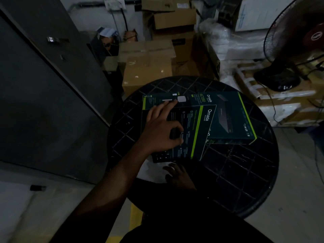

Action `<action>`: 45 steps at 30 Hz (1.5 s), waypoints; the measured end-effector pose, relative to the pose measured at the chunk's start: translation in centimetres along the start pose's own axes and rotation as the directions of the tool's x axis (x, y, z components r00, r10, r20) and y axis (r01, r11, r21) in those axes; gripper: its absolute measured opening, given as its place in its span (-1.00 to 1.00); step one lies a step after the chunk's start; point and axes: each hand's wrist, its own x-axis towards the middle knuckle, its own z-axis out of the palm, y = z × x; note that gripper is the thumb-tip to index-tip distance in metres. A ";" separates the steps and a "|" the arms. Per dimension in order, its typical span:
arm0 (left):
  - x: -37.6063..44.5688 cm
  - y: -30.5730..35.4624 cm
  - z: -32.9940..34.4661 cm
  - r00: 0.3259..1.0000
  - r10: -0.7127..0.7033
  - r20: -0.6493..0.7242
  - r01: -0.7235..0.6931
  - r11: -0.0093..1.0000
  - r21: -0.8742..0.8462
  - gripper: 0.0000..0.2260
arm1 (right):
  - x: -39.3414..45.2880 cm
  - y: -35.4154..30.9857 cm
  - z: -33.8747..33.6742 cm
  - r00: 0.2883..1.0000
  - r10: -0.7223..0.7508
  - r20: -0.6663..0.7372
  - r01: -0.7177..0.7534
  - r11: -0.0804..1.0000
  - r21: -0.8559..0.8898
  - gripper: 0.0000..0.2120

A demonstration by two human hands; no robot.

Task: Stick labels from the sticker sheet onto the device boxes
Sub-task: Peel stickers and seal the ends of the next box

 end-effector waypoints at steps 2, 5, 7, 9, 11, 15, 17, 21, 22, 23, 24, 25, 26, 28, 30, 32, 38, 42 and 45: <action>-0.2 -0.1 -0.1 1.000 0.015 -0.008 -0.016 1.000 -0.013 -0.89 | 0.4 0.3 -1.6 0.998 0.050 0.042 -0.057 0.983 0.177 -0.63; -0.1 -0.4 -0.5 1.000 0.023 0.014 -0.023 0.999 -0.049 -0.89 | 1.2 0.4 -5.4 0.990 0.129 0.062 -0.143 0.926 0.349 -0.49; 0.1 -0.7 -0.9 0.999 0.028 0.046 -0.025 0.998 -0.065 -0.86 | 2.0 0.0 -9.3 0.967 0.245 0.075 -0.252 0.848 0.466 -0.78; 0.2 -0.7 -1.2 0.996 0.032 0.084 -0.024 0.995 -0.094 -0.83 | 2.9 0.0 -13.0 0.907 0.411 0.093 -0.384 0.716 0.583 -0.90; 0.2 -0.7 -1.4 0.992 0.035 0.117 -0.018 0.990 -0.143 -0.74 | 4.1 0.5 -16.1 0.866 0.499 0.034 -0.389 0.629 0.673 -0.90; 0.0 -0.7 -2.2 0.981 0.040 0.189 0.009 0.967 -0.255 -0.61 | 6.2 2.5 -19.3 0.768 0.630 -0.117 -0.322 0.537 0.780 -0.86; -0.2 -0.5 -2.5 0.978 0.040 0.204 0.020 0.960 -0.280 -0.56 | 6.6 3.7 -20.4 0.752 0.646 -0.127 -0.295 0.504 0.812 -0.89; -0.5 0.0 -3.1 0.976 0.013 0.217 0.060 0.943 -0.328 -0.52 | 6.8 5.4 -22.3 0.763 0.637 -0.110 -0.226 0.423 0.877 -0.95; -0.5 -0.1 -3.2 0.976 0.010 0.220 0.069 0.935 -0.348 -0.58 | 6.7 5.7 -22.6 0.758 0.644 -0.101 -0.221 0.399 0.890 -0.92; -0.6 -0.1 -3.2 0.974 0.009 0.226 0.077 0.926 -0.369 -0.65 | 6.6 6.0 -23.0 0.753 0.651 -0.095 -0.215 0.381 0.899 -0.90; -0.7 -0.2 -3.3 0.973 0.011 0.229 0.081 0.918 -0.388 -0.74 | 6.5 6.2 -23.4 0.752 0.653 -0.094 -0.207 0.369 0.906 -0.88; -0.8 -0.3 -3.2 0.973 0.010 0.229 0.086 0.910 -0.406 -0.83 | 6.5 6.4 -23.7 0.752 0.652 -0.095 -0.203 0.367 0.908 -0.87; -0.9 -0.4 -3.3 0.974 0.009 0.225 0.089 0.901 -0.424 -0.90 | 6.4 6.6 -23.9 0.752 0.651 -0.101 -0.201 0.373 0.906 -0.87; -1.0 -0.4 -3.2 0.979 0.008 0.203 0.086 0.889 -0.451 -0.89 | 6.4 6.8 -24.2 0.745 0.660 -0.101 -0.209 0.374 0.903 -0.85; -1.0 -0.4 -2.9 0.983 -0.005 0.182 0.089 0.887 -0.454 -0.85 | 6.3 7.0 -24.2 0.730 0.676 -0.096 -0.226 0.372 0.900 -0.82; -1.1 -0.4 -2.7 0.985 -0.017 0.171 0.092 0.891 -0.445 -0.81 | 6.1 7.2 -24.2 0.722 0.686 -0.089 -0.239 0.368 0.899 -0.85; -1.2 -0.5 -2.5 0.987 -0.022 0.160 0.100 0.864 -0.494 -0.79 | 5.3 7.4 -23.9 0.692 0.719 -0.065 -0.263 0.335 0.905 -0.92; -1.3 -0.6 -2.3 0.987 -0.018 0.162 0.098 0.859 -0.502 -0.85 | 5.0 8.0 -23.1 0.654 0.755 -0.040 -0.311 0.317 0.896 -0.87; -1.3 -0.8 -2.2 0.987 -0.016 0.163 0.096 0.862 -0.497 -0.87 | 5.0 8.2 -22.7 0.629 0.777 -0.031 -0.344 0.314 0.885 -0.87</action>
